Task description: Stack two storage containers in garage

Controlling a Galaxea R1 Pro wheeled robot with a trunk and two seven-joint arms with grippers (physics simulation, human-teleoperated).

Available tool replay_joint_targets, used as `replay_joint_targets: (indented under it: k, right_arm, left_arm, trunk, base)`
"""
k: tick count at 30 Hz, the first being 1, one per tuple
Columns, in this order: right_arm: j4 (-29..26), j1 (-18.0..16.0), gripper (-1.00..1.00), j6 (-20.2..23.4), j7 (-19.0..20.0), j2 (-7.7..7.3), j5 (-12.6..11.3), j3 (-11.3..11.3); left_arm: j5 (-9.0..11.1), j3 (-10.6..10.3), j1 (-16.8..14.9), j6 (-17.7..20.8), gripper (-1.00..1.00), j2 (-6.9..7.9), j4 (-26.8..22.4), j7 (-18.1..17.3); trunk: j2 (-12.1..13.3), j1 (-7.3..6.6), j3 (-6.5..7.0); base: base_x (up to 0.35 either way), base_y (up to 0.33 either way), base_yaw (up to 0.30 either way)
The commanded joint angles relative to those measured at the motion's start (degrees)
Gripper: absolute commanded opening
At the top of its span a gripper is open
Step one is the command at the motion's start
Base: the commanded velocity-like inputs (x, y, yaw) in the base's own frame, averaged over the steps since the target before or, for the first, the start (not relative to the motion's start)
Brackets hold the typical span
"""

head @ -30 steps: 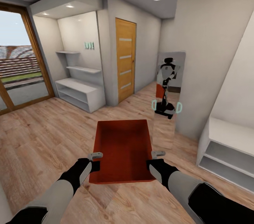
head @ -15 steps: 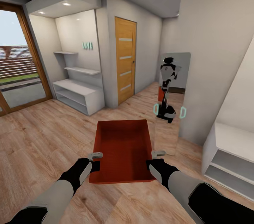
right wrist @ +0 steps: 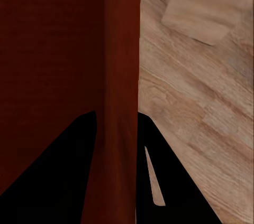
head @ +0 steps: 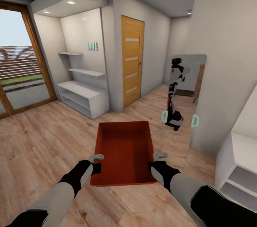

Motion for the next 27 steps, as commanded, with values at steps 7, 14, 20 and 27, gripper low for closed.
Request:
replay_joint_targets:
  k: [7, 14, 20, 27]
  right_arm:
    - [-0.78, -0.08, -1.0, 0.43, -0.34, 0.04, 1.83, -0.23]
    - [-0.77, -0.08, -1.0, 0.43, -0.34, -0.01, 1.83, -0.23]
    - [-0.76, -0.08, -1.0, 0.43, -0.34, 0.04, 1.83, -0.23]
    - [-0.77, -0.08, -1.0, 0.43, -0.34, 0.04, 1.83, -0.25]
  left_arm:
    - [-1.01, 0.39, -0.01, 0.48, -1.0, -0.24, 0.06, 0.75]
    - [-1.01, 0.39, -0.01, 0.48, -1.0, -0.24, 0.06, 0.74]
    - [-1.0, 0.39, -0.01, 0.48, -1.0, -0.24, 0.06, 0.74]
    - [-1.01, 0.39, -0.01, 0.48, -1.0, -0.24, 0.06, 0.76]
  trunk:
    - [-0.13, 0.07, -0.13]
    - [-0.13, 0.07, -0.13]
    - [-0.13, 0.07, -0.13]
    - [-0.13, 0.07, -0.13]
  base:
    - [0.322, 0.0, 0.266]
    - [0.322, 0.0, 0.119]
    - [0.322, 0.0, 0.007]
    - [0.322, 0.0, 0.0]
